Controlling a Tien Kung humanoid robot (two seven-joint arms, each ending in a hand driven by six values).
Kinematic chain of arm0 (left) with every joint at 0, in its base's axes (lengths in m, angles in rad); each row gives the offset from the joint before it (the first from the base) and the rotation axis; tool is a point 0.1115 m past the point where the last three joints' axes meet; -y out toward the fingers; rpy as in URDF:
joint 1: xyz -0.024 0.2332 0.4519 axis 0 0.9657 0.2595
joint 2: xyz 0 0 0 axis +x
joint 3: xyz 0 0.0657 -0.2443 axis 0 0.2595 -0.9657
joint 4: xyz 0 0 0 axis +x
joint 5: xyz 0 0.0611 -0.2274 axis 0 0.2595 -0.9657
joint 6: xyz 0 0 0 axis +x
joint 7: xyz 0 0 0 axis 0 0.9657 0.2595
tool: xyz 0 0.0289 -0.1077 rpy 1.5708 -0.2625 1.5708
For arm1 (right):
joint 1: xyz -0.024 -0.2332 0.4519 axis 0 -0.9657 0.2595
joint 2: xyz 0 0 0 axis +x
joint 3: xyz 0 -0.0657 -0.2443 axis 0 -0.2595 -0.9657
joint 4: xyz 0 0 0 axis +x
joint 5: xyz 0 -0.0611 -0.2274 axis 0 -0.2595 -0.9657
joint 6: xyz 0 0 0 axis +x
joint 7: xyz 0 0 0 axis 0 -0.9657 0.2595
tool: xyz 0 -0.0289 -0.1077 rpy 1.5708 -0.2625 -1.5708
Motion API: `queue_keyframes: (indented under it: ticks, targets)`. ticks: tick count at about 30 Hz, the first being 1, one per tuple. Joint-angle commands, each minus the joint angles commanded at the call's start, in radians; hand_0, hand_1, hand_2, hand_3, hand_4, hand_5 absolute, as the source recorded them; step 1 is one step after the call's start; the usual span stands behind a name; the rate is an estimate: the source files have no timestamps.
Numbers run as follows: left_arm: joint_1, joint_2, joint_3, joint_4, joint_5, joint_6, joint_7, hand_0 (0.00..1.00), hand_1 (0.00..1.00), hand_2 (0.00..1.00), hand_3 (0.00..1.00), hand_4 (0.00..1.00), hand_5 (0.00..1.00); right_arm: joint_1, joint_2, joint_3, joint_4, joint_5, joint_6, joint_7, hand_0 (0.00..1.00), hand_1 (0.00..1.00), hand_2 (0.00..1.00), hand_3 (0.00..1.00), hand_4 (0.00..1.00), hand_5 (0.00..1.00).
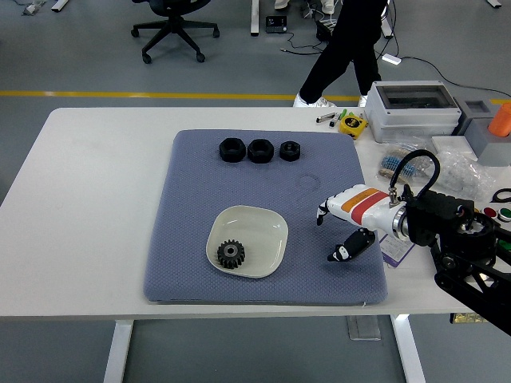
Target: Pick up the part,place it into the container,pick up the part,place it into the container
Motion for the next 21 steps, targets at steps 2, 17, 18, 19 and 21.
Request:
queue_keyframes:
  ticks: [2,17,18,19,21]
  targets:
    - [0.000,-0.001,-0.004,0.000,0.004,0.000,0.001,0.516,0.559,0.557,0.640,0.676,0.647,-0.014,-0.003,0.007,-0.011,0.005,-0.004,0.003,0.638,0.629,0.715,0.597,0.887,0.416]
    - [-0.006,-0.004,0.002,-0.001,-0.006,0.000,-0.002,0.518,0.559,0.559,0.641,0.675,0.648,-0.039,-0.003,-0.002,-0.058,0.014,-0.048,0.008,0.577,0.578,0.653,0.546,0.832,0.408]
    - [-0.006,-0.004,0.002,-0.001,-0.007,0.000,-0.003,0.518,0.559,0.559,0.641,0.675,0.648,-0.038,-0.003,-0.003,-0.059,0.014,-0.049,0.008,0.577,0.578,0.653,0.546,0.832,0.408]
    - [-0.007,-0.004,0.003,-0.001,-0.010,0.001,-0.003,0.518,0.560,0.560,0.641,0.673,0.647,-0.037,-0.004,-0.004,-0.060,0.017,-0.048,0.008,0.460,0.437,0.513,0.478,0.627,0.405]
    - [-0.008,-0.004,0.004,-0.001,-0.012,0.000,-0.004,0.518,0.560,0.560,0.641,0.673,0.647,-0.035,-0.005,-0.006,-0.063,0.026,-0.044,0.011,0.460,0.437,0.513,0.478,0.627,0.405]
